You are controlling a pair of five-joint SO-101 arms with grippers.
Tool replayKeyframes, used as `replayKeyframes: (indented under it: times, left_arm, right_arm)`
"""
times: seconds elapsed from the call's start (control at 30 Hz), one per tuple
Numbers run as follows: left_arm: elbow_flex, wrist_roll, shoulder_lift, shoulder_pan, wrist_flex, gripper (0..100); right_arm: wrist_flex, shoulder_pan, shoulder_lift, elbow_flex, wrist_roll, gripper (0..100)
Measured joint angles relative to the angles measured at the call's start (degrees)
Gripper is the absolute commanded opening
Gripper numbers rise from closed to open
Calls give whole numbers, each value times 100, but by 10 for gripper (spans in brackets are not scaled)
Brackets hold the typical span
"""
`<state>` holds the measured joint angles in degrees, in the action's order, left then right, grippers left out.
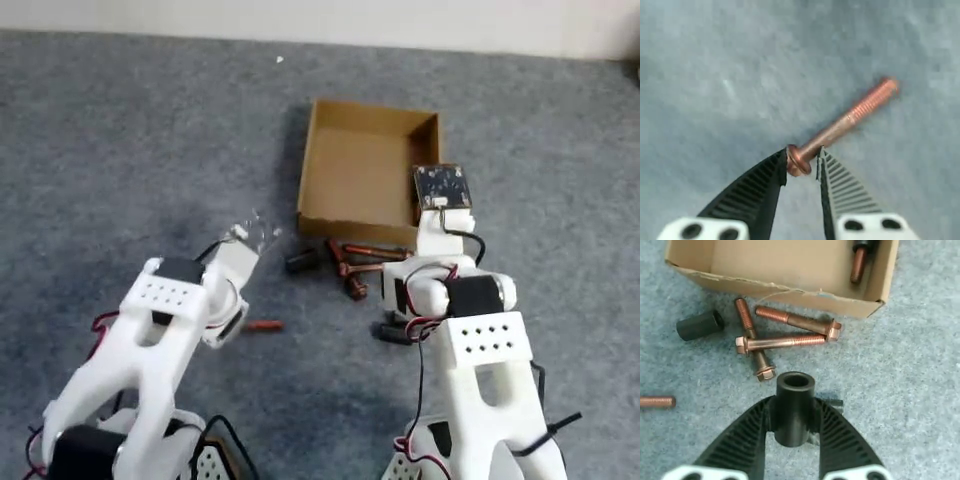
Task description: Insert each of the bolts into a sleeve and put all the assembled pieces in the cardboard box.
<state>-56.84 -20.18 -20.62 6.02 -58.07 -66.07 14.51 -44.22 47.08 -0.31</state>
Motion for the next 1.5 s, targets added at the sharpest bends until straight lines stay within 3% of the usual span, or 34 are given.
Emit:
replayKeyframes:
  times: [0.2,0.3,0.53,0.73,0.8,0.9,1.13,1.5]
  left_arm:
    - [-18,369,-378,0,1319,95]
    - [-9,747,-941,26,1459,95]
    - [-9,1776,-2462,53,571,95]
    - [-9,2927,-2822,53,-396,50]
    - [-97,3086,-2866,62,-448,7]
    - [-316,3297,-2857,62,-448,22]
    - [-510,4774,-2857,44,-457,178]
    - [-519,5565,-2848,466,-642,181]
  right_arm:
    - [0,0,0,0,0,5]
    - [0,0,0,0,0,5]
    - [0,-9,0,0,0,5]
    - [0,-18,0,0,0,5]
    - [0,-18,0,0,0,5]
    - [0,-18,0,0,0,5]
    - [0,-18,0,0,0,5]
    - [0,-18,0,132,0,5]
